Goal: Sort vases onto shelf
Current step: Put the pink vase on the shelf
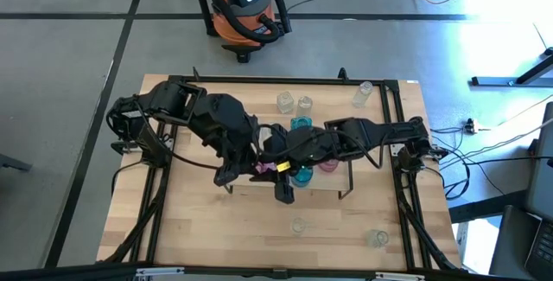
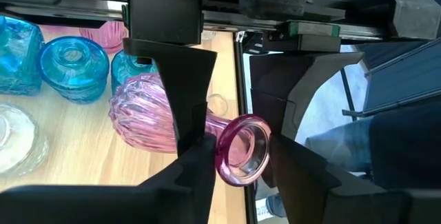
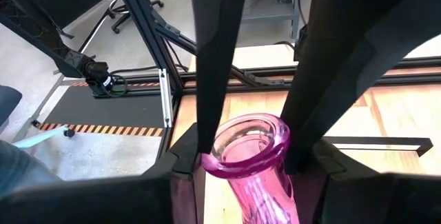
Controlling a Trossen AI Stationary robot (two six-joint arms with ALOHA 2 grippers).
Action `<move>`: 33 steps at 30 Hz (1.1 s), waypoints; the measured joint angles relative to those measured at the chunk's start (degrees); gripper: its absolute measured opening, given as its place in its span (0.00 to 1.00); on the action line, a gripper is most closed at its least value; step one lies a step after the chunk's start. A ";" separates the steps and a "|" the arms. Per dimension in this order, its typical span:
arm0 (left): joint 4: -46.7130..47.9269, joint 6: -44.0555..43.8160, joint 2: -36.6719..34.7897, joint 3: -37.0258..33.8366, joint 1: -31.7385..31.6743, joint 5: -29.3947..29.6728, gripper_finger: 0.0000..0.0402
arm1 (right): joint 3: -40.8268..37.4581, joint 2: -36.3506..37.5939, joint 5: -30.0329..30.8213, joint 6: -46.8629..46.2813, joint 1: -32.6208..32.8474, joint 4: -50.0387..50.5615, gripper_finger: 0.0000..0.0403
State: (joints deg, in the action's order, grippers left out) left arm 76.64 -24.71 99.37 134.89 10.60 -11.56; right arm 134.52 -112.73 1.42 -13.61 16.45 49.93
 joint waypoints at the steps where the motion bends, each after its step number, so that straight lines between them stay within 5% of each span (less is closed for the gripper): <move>1: -0.03 -0.03 -0.02 0.00 -0.01 0.03 0.33 | 0.00 0.00 -0.07 -0.17 -0.03 -0.02 0.30; 6: 0.08 -0.20 -0.07 0.02 -0.01 1.24 0.28 | 0.00 0.00 -0.62 -0.64 -0.66 -0.04 0.30; 12: 1.29 0.74 -0.09 0.07 -0.05 2.80 0.04 | -0.02 0.00 -1.10 -0.65 -1.01 -0.40 0.30; 18: 2.10 1.93 -0.11 0.14 -0.03 3.17 0.03 | -0.13 -0.04 -0.99 -1.17 -1.11 -0.89 0.41; 27: 2.58 4.24 -0.52 0.28 -1.19 -3.85 0.03 | -0.15 -0.07 -1.69 1.86 -1.01 -2.95 0.64; 33: 2.30 4.69 -0.42 0.28 -3.41 -8.20 0.03 | -0.15 -0.07 -2.62 5.17 -1.01 -3.11 0.68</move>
State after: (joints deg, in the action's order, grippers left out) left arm 78.94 -20.02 98.96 135.17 7.19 -19.76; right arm 134.37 -112.79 -1.20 -8.43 15.44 46.82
